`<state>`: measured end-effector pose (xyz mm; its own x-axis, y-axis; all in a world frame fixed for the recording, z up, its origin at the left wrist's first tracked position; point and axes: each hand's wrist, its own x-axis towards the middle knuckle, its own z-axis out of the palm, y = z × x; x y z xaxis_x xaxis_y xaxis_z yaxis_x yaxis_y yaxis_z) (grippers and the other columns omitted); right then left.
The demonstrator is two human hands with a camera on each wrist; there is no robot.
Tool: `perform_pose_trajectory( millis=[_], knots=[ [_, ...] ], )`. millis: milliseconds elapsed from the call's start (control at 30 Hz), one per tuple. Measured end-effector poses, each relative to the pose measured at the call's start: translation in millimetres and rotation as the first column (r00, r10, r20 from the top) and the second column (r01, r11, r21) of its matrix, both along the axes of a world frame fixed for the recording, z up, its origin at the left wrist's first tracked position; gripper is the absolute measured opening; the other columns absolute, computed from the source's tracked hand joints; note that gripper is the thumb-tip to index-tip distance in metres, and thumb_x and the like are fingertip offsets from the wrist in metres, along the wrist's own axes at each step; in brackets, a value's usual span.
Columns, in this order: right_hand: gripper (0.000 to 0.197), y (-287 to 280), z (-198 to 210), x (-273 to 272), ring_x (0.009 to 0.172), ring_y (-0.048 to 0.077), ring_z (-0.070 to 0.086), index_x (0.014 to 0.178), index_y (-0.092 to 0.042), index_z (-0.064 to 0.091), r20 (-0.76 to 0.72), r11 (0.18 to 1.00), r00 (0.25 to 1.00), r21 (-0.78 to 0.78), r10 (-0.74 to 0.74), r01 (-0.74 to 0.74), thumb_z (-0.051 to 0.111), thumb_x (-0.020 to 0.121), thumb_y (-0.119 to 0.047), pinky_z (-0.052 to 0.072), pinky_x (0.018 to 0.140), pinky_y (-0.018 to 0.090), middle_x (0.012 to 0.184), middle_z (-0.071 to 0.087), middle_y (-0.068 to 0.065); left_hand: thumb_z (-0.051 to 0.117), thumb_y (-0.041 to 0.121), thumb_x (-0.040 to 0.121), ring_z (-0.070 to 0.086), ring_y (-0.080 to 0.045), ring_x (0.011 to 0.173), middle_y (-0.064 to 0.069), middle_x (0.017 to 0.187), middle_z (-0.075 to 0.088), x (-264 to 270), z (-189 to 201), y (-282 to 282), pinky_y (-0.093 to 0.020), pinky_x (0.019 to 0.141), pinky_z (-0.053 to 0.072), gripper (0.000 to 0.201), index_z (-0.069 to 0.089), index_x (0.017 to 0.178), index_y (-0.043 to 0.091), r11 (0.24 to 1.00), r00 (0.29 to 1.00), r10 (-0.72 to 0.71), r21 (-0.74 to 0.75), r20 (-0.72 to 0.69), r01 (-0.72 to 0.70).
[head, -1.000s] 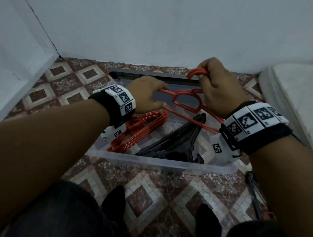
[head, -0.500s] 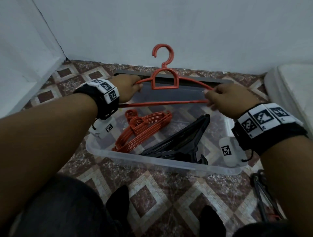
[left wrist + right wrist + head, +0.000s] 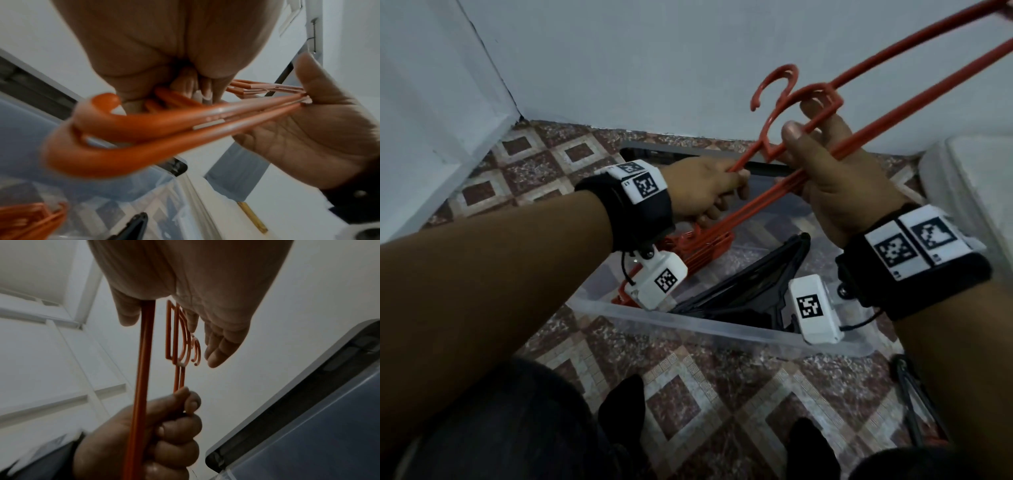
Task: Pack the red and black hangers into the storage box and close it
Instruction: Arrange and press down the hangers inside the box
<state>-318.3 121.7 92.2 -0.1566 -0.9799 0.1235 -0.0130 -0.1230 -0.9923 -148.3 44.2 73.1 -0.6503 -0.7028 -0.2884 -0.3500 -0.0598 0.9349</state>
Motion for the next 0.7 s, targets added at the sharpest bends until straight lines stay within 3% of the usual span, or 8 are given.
perform_pose_trajectory(
  millis=[67, 133, 200, 333, 467, 533, 600, 700],
  knots=[
    [0.083, 2.6, -0.9, -0.5, 0.116, 0.023, 0.064, 0.143, -0.042, 0.035, -0.007, 0.999, 0.999, -0.014, 0.04, -0.04, 0.078, 0.074, -0.056, 0.051, 0.093, 0.049, 0.13, 0.063, 0.005, 0.036, 0.03, 0.106, 0.02, -0.013, 0.048, -0.001, 0.059, 0.025, -6.6, 6.5, 7.4, -0.024, 0.047, 0.02, 0.025, 0.046, 0.096, 0.01, 0.997, 0.999, -0.029, 0.07, -0.038, 0.031],
    [0.089, 5.0, 1.2, 0.2, 0.119, 0.024, 0.063, 0.15, -0.036, 0.028, 0.016, 0.996, 0.998, -0.055, 0.066, -0.065, 0.078, 0.078, -0.047, 0.052, 0.091, 0.042, 0.136, 0.059, 0.006, 0.034, 0.029, 0.107, 0.018, -0.013, 0.048, -0.001, 0.059, 0.024, -9.2, 12.2, 11.4, -0.024, 0.047, 0.017, 0.024, 0.044, 0.097, 0.01, 0.99, 0.995, -0.072, 0.118, -0.07, 0.08],
    [0.092, 7.5, 6.8, 2.9, 0.121, 0.026, 0.061, 0.145, -0.033, 0.034, 0.074, 0.992, 0.993, -0.089, 0.094, -0.088, 0.083, 0.069, -0.05, 0.053, 0.089, 0.038, 0.139, 0.056, 0.009, 0.033, 0.028, 0.107, 0.018, -0.012, 0.047, 0.0, 0.058, 0.024, -9.7, 16.6, 14.0, -0.024, 0.046, 0.016, 0.022, 0.044, 0.099, 0.011, 0.977, 0.989, -0.106, 0.175, -0.104, 0.123],
    [0.115, 11.2, 17.7, 2.3, 0.119, 0.038, 0.061, 0.139, -0.027, 0.033, 0.217, 0.983, 0.961, -0.106, 0.168, -0.148, 0.092, 0.045, -0.056, 0.053, 0.093, 0.048, 0.141, 0.05, 0.024, 0.035, 0.03, 0.106, 0.019, -0.009, 0.044, 0.001, 0.059, 0.022, -10.7, 20.2, 17.7, -0.023, 0.046, 0.015, 0.019, 0.045, 0.104, 0.014, 0.951, 0.973, -0.135, 0.251, -0.184, 0.18],
    [0.086, 10.3, 20.8, -0.3, 0.105, 0.035, 0.067, 0.132, -0.025, 0.038, 0.193, 0.979, 0.966, -0.142, 0.173, -0.146, 0.087, 0.062, -0.036, 0.054, 0.083, 0.043, 0.122, 0.056, 0.019, 0.041, 0.032, 0.104, 0.022, -0.013, 0.047, -0.002, 0.06, 0.025, -15.9, 16.9, 20.0, -0.023, 0.046, 0.022, 0.031, 0.051, 0.083, 0.013, 0.943, 0.966, -0.134, 0.271, -0.22, 0.192],
    [0.073, 5.0, 16.9, -0.1, 0.093, 0.031, 0.067, 0.13, -0.024, 0.038, 0.186, 0.984, 0.977, -0.163, 0.107, -0.077, 0.079, 0.069, -0.025, 0.055, 0.08, 0.044, 0.107, 0.056, 0.014, 0.044, 0.035, 0.103, 0.04, -0.022, 0.056, -0.013, 0.067, 0.043, -20.1, 15.9, 20.3, -0.026, 0.053, 0.039, 0.031, 0.057, 0.088, 0.011, 0.982, 0.985, -0.122, 0.128, -0.122, 0.137],
    [0.082, -1.9, 11.5, -4.4, 0.086, 0.032, 0.063, 0.134, -0.02, 0.036, 0.154, 0.986, 0.988, -0.168, 0.025, 0.001, 0.084, 0.067, -0.023, 0.055, 0.076, 0.046, 0.101, 0.052, 0.014, 0.047, 0.038, 0.102, 0.063, -0.022, 0.076, -0.015, 0.092, 0.066, -20.3, 14.4, 17.6, -0.031, 0.071, 0.054, 0.034, 0.059, 0.109, 0.007, 0.989, 0.991, -0.12, -0.083, 0.065, 0.126],
    [0.109, -9.3, 1.8, -26.9, 0.1, 0.023, 0.06, 0.146, -0.033, 0.025, -0.16, 0.97, 0.965, -0.157, -0.21, 0.185, 0.09, 0.06, -0.043, 0.056, 0.086, 0.037, 0.121, 0.051, 0.006, 0.044, 0.048, 0.1, 0.069, -0.014, 0.094, -0.001, 0.104, 0.071, -6.9, 13.2, 7.4, -0.036, 0.09, 0.055, 0.039, 0.055, 0.122, 0.018, 0.907, 0.917, -0.099, -0.345, 0.387, 0.243]
  ],
)
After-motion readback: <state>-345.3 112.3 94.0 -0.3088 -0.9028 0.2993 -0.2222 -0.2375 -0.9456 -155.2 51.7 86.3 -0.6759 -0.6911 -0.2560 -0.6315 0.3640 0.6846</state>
